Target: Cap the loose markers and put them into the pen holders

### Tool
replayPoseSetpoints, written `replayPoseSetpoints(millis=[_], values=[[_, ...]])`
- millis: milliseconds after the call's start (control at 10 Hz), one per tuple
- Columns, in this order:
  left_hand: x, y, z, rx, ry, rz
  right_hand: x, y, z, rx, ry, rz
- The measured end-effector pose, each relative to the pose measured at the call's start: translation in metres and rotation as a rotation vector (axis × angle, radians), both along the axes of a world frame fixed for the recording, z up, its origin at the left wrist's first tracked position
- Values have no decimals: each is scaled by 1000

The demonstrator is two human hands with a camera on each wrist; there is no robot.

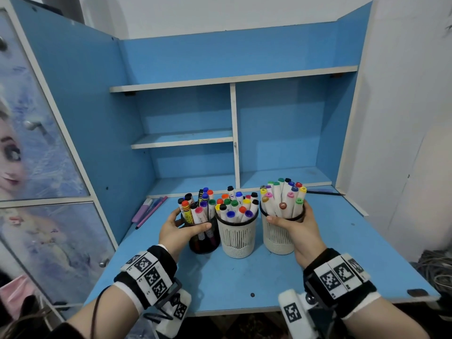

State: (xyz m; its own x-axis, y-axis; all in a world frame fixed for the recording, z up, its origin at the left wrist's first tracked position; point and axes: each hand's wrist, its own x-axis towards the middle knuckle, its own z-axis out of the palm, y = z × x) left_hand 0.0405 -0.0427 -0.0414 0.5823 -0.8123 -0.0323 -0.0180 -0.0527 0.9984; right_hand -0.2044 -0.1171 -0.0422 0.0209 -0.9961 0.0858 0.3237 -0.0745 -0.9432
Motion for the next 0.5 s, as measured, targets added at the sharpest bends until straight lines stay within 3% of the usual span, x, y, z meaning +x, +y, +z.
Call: replayPoseSetpoints(millis=[300, 500], values=[[-2, 6, 3, 26, -23, -49, -12, 6, -1, 29, 87, 21], [0, 38, -10, 187, -265, -182, -52, 30, 8, -6, 328, 36]])
